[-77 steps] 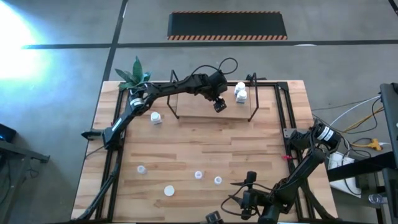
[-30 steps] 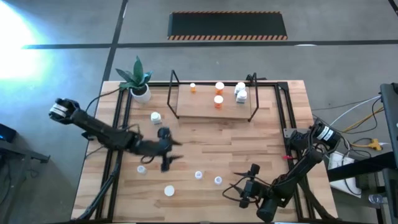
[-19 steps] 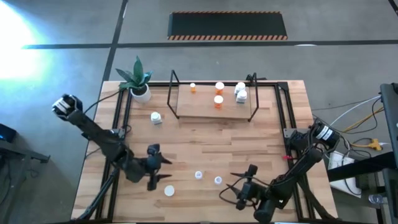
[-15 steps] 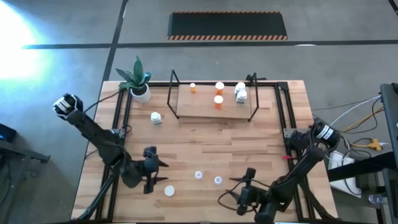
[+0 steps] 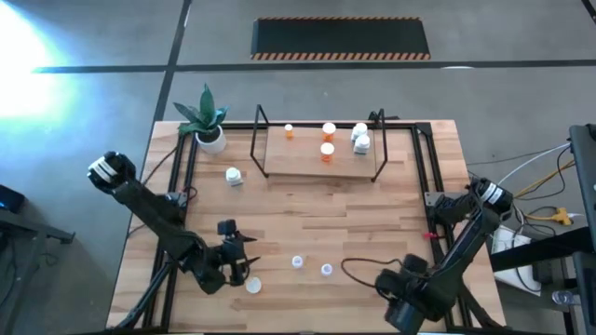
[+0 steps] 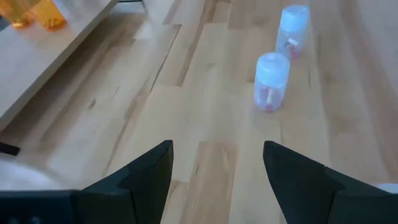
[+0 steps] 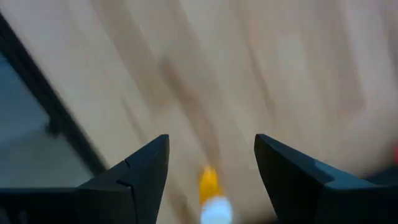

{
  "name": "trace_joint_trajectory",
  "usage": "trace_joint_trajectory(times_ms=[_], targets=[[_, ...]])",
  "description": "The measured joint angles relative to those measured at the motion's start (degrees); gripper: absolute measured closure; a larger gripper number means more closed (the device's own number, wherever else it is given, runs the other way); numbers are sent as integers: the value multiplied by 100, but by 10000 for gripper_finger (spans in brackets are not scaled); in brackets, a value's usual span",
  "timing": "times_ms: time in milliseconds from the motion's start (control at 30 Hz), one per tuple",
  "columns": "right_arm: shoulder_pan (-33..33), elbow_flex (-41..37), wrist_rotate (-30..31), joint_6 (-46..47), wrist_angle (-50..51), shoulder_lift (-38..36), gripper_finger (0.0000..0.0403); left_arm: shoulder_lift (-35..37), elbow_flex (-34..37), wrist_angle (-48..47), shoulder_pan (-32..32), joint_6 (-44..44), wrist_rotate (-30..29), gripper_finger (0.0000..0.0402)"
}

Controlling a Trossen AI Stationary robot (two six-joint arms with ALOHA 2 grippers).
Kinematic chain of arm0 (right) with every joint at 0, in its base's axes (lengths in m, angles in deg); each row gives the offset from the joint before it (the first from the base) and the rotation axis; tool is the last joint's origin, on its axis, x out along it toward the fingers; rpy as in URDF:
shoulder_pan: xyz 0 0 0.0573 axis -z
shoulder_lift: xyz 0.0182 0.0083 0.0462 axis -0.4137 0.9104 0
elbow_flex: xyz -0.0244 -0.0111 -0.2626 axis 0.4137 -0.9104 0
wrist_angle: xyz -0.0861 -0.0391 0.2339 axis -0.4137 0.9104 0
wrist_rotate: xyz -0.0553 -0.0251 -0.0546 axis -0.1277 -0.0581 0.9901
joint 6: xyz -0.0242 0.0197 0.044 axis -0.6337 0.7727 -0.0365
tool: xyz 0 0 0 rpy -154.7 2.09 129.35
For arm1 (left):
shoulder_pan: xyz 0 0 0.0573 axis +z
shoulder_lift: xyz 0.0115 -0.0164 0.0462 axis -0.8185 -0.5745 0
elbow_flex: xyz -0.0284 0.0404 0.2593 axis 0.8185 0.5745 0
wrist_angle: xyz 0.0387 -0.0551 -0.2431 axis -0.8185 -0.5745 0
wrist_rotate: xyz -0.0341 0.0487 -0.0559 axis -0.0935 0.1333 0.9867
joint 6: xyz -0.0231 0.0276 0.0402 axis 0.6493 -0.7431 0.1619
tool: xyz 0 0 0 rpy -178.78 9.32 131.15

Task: Pick and place medicine bottles onto shelf by color
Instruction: Put the small orange medicine bottle on the shelf aligned with the other small orange medicine bottle

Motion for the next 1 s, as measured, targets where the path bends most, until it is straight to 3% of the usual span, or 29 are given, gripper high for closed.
trace_joint_trajectory(times_ms=[100,200,567,1000], targets=[[-118,-66,-690,176,10,-7,177,-240,1,76,0,0,-8,169],[-254,-112,-942,513,14,-7,177,-385,2,75,0,0,-14,169],[-966,-486,-1082,1511,-134,-9,177,-320,7,77,7,0,-14,169],[-1054,-1189,-1063,1189,-834,-9,179,-317,7,81,9,-2,-14,169]])
